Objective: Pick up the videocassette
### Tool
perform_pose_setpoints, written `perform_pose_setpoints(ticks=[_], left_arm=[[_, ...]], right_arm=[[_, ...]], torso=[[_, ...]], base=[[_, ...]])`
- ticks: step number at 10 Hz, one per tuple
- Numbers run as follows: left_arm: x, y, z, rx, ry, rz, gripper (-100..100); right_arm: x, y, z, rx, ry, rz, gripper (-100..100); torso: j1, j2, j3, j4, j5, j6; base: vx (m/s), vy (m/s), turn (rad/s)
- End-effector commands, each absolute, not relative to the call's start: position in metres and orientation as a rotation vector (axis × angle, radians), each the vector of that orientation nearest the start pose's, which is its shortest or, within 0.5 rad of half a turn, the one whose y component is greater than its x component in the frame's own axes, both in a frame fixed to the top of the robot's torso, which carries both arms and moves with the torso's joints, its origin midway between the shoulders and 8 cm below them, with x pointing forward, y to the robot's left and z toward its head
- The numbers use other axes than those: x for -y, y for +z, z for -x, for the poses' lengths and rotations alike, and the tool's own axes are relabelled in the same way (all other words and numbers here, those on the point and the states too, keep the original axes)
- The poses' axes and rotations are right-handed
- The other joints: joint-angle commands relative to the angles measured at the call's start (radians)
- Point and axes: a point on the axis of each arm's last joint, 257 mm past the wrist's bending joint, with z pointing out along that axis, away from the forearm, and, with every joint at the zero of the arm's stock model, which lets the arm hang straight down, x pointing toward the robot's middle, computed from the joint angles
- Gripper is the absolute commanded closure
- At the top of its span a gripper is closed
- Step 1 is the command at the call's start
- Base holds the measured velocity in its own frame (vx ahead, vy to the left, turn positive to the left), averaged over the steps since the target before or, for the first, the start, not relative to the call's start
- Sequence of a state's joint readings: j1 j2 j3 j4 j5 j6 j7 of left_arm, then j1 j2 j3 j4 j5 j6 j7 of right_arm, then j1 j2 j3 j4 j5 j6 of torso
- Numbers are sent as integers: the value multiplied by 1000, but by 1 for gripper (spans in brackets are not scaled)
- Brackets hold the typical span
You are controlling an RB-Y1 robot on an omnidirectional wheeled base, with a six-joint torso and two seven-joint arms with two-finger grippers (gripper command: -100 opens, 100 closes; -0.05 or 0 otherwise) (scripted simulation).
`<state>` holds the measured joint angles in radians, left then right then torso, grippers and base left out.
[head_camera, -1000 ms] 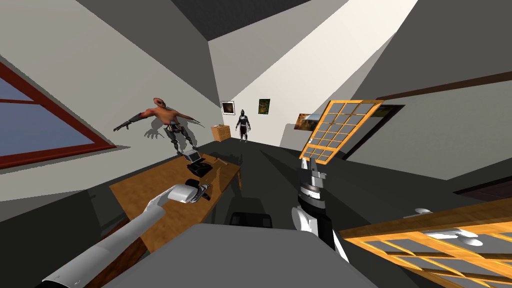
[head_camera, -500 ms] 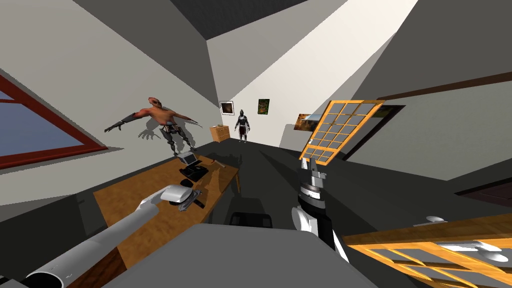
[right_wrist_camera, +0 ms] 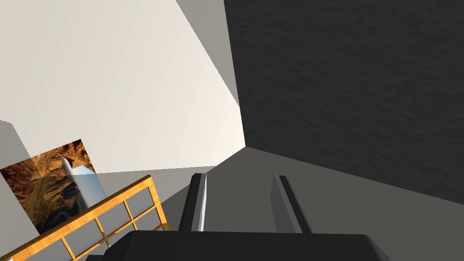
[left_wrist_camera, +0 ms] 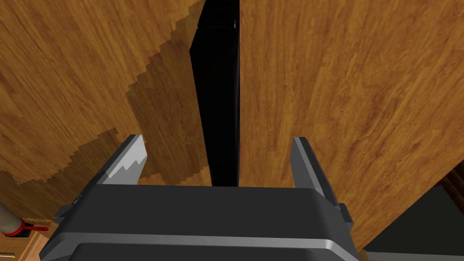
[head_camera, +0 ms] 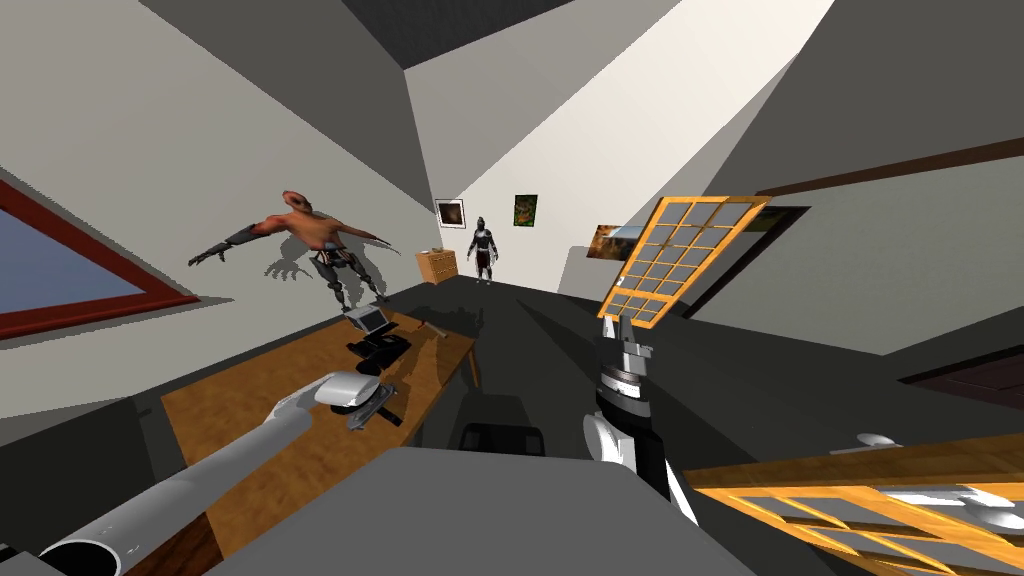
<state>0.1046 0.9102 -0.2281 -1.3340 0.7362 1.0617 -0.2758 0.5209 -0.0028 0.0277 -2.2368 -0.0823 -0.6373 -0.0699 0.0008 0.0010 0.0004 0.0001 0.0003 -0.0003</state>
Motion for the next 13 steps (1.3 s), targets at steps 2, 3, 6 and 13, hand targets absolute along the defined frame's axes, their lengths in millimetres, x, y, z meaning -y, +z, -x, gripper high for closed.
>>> perform_pose_setpoints(ticks=[2, 3, 6, 13], left_arm=[[-530, -481, -245, -2338, 165, 1805, -100], [-529, -489, -243, -2326, 167, 1823, -100], [-529, -485, -244, -2332, 166, 1814, 100], [-532, -464, -250, -2371, 163, 1761, 100]], right_arm=[[282, 24, -326, -486, 1450, -676, 0], [282, 24, -326, -486, 1450, -676, 0], [282, 24, -326, -486, 1449, -676, 0], [282, 24, -326, -486, 1449, -676, 0]], torso=[[1, 1, 1, 0, 0, 0], [2, 2, 1, 0, 0, 0], [0, 0, 0, 0, 0, -1], [-5, -4, -1, 0, -1, -1]], base=[[-42, 48, -114], [-48, 53, -125], [-8, 9, -10], [24, -26, 73]])
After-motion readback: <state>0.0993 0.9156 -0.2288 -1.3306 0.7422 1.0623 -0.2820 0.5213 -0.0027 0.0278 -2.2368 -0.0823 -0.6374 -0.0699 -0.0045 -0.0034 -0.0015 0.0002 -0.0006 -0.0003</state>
